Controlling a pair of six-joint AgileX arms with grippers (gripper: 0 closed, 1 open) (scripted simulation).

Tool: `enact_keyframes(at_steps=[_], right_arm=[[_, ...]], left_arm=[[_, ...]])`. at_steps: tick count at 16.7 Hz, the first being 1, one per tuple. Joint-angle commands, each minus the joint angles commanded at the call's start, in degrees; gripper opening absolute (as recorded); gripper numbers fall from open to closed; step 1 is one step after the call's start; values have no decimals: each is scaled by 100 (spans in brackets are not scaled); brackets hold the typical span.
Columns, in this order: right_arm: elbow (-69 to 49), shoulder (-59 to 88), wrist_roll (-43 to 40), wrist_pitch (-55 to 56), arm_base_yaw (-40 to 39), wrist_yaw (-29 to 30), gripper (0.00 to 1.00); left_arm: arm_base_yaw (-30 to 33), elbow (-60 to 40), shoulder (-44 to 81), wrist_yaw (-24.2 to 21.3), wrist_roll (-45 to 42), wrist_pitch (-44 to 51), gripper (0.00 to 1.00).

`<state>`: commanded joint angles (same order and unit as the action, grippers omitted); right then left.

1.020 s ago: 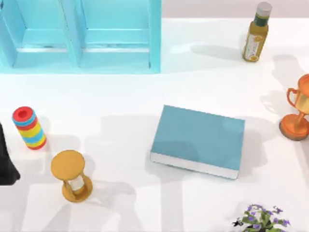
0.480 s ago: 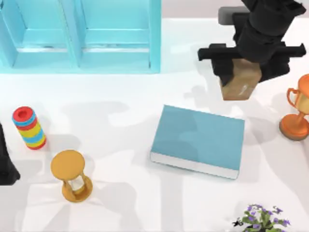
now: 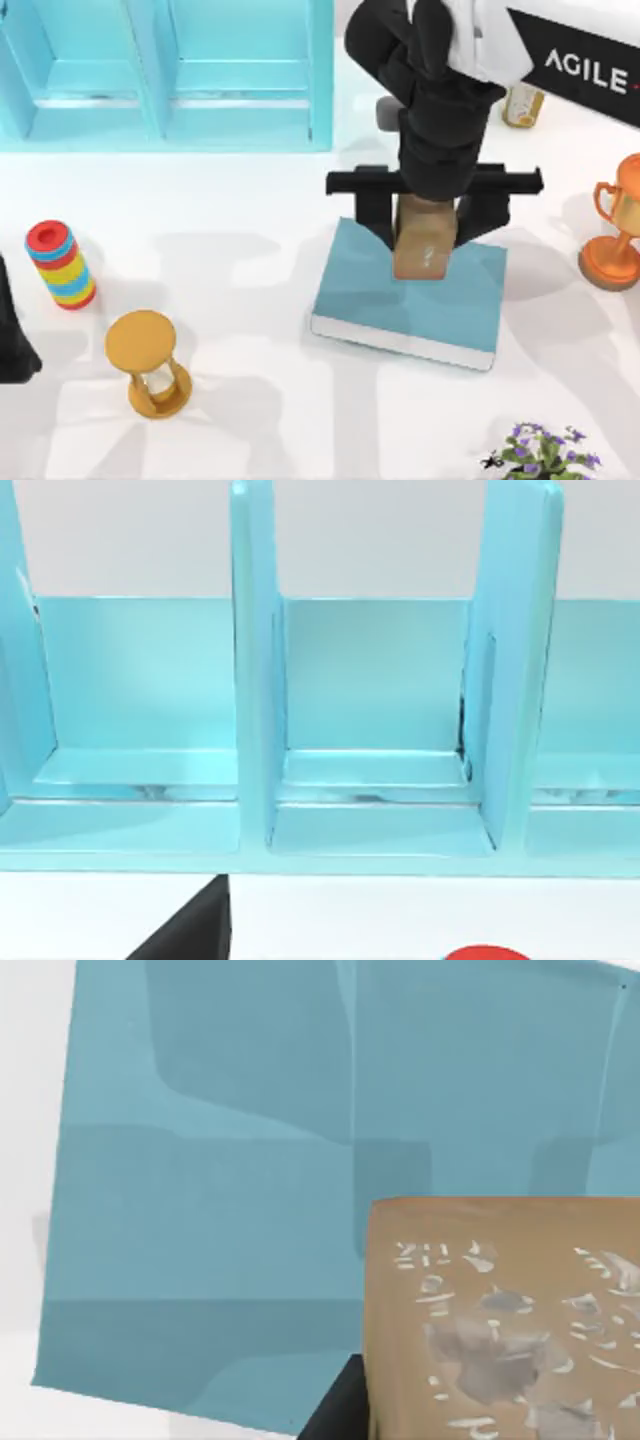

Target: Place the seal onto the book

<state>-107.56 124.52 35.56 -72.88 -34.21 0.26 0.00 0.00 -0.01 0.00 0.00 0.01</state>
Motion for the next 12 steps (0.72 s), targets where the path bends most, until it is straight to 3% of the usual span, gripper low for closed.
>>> enact_keyframes(at_steps=[10,12], right_arm=[[-103,-7,-1,-109,1,0,0],[-103,-7,-1,-109,1,0,15]], left_arm=[[0,0,0,0,0,0,100],[0,0,0,0,0,0,100]])
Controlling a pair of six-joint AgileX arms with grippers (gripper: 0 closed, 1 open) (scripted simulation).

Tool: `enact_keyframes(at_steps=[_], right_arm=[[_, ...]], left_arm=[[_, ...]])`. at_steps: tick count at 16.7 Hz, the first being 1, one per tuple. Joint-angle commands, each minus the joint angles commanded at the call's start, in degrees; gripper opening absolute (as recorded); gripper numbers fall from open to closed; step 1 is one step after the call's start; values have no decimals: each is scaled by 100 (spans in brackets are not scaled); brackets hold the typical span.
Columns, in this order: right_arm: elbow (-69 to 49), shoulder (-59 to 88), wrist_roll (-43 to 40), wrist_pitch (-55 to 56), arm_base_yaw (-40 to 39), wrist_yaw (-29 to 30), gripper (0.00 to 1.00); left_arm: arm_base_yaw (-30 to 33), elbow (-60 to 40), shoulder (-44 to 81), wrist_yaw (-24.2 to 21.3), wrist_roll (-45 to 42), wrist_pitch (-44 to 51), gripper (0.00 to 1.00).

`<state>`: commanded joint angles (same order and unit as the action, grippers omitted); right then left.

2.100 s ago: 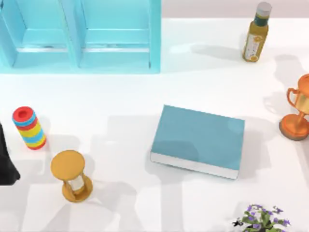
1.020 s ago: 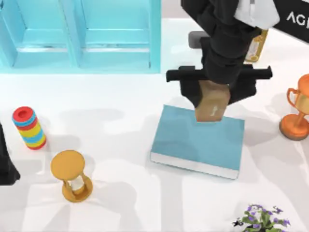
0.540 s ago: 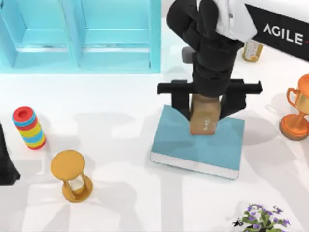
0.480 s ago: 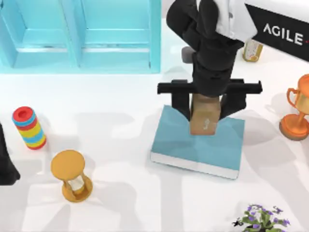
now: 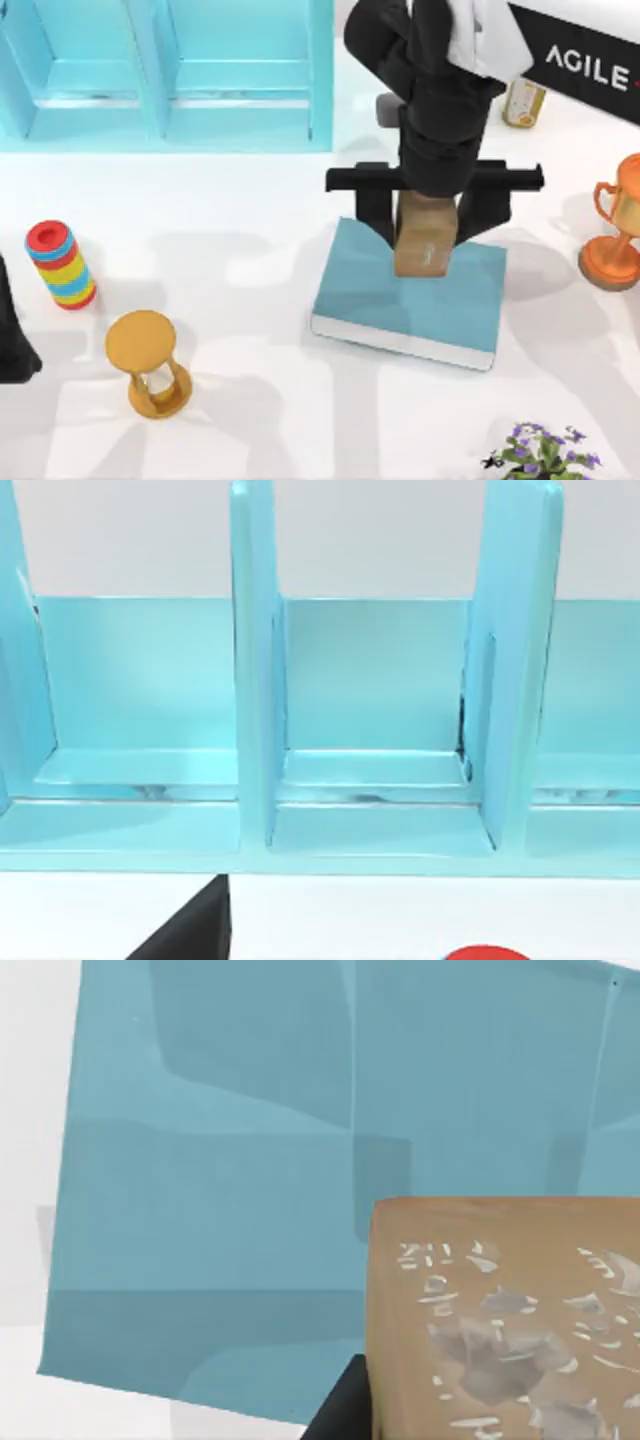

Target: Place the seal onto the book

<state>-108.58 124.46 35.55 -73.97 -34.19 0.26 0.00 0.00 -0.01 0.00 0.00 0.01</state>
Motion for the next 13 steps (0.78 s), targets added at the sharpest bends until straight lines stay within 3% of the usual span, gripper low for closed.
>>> enact_keyframes(at_steps=[11,13], right_arm=[[0,0,0,0,0,0,98],[0,0,0,0,0,0,100]], left_arm=[[0,0,0,0,0,0,100],[0,0,0,0,0,0,100]])
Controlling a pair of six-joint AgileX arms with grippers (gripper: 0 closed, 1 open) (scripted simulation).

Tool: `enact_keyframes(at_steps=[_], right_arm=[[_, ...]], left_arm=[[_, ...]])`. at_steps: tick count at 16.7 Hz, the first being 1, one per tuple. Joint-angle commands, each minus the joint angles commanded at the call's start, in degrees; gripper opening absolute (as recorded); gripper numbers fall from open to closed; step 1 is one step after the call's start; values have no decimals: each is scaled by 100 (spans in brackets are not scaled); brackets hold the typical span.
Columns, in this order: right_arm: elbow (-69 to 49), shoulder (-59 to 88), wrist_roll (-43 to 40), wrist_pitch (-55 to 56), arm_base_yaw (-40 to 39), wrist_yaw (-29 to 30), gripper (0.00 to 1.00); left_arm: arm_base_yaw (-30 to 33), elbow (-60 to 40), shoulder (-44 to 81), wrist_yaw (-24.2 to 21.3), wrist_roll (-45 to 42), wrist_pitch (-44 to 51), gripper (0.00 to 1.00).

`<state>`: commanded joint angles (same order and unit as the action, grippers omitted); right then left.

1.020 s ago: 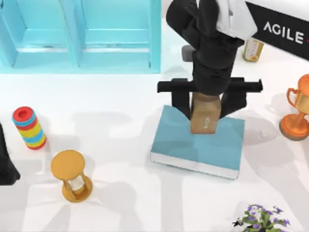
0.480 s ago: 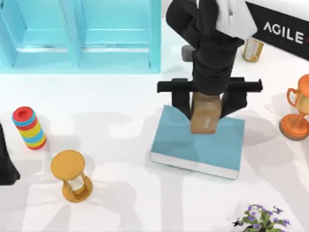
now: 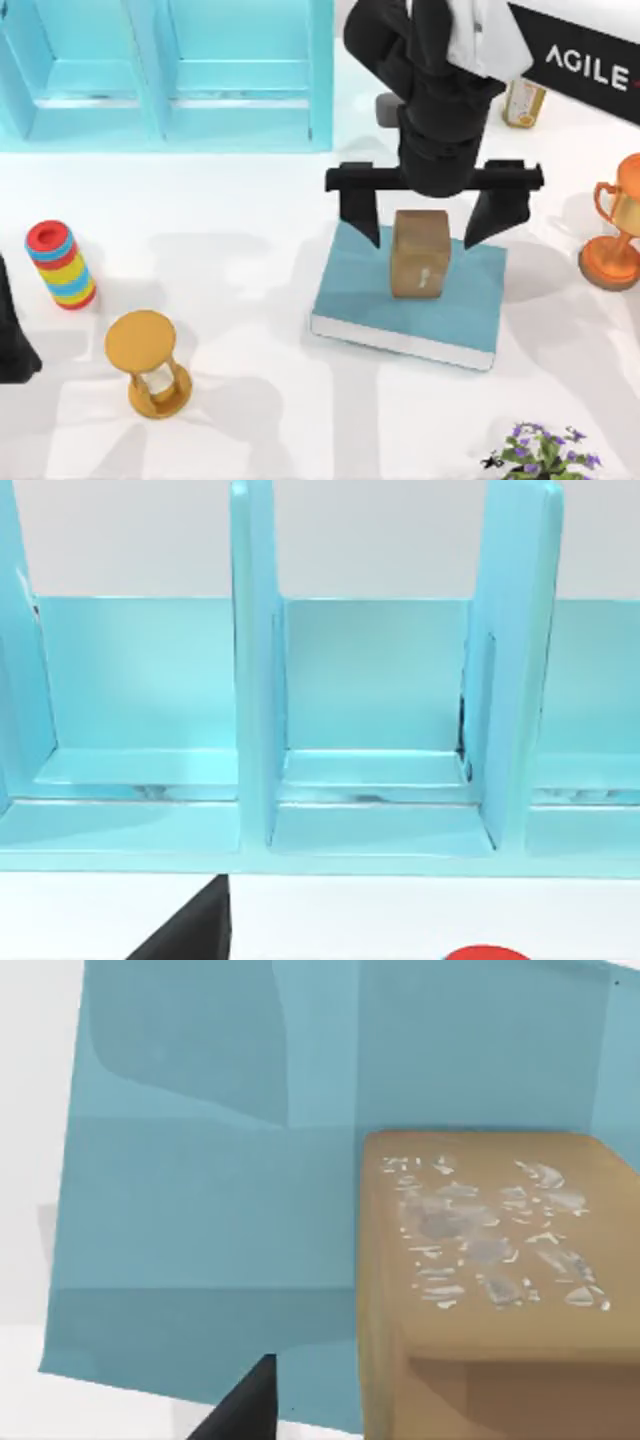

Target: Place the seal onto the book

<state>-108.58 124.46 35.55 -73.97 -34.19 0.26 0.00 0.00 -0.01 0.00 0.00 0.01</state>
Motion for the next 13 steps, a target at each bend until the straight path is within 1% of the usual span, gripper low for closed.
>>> enact_keyframes(at_steps=[8,13], right_arm=[[-21,2,3,-21,11,-2,100],[-605,14,-4,-585,13,2,100]], left_arm=[[0,0,0,0,0,0,100],[0,0,0,0,0,0,100]])
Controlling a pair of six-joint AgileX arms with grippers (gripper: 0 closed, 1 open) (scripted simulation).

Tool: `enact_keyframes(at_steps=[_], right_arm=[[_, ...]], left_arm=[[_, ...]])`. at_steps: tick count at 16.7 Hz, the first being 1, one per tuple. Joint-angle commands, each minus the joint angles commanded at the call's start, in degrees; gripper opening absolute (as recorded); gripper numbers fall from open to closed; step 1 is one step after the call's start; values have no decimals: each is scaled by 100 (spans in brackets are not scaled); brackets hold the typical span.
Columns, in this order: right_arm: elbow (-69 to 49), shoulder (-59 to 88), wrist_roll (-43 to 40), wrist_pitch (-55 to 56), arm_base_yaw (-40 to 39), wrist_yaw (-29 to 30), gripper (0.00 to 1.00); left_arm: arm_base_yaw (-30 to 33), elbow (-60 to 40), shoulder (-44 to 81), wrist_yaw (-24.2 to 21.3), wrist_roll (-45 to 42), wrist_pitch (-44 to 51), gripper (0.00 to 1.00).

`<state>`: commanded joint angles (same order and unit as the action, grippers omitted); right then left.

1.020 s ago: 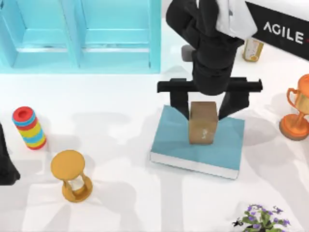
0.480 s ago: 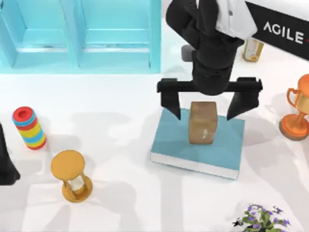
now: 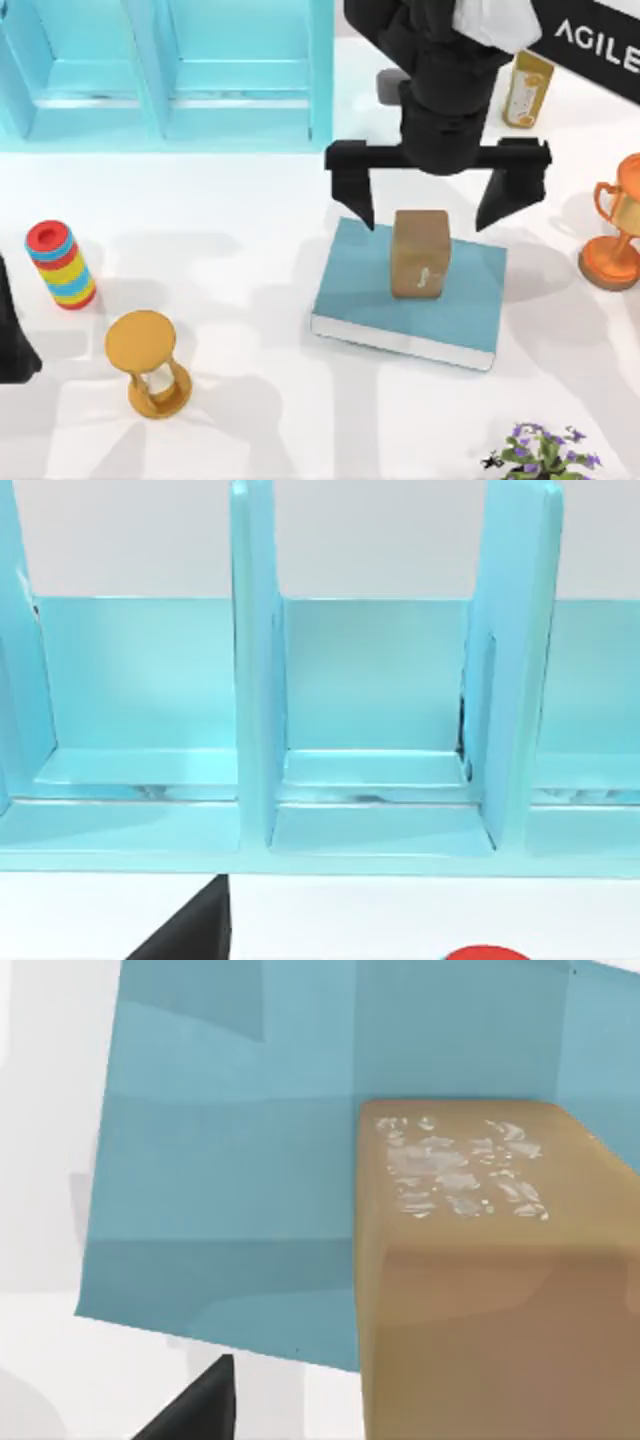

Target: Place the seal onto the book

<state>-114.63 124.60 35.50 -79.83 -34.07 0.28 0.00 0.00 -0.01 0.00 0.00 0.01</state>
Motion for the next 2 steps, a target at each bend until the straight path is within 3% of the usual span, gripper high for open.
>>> enact_keyframes(at_steps=[2], right_arm=[[-102,5,-1,-104,1,-2,100]], left_arm=[[0,0,0,0,0,0,100]])
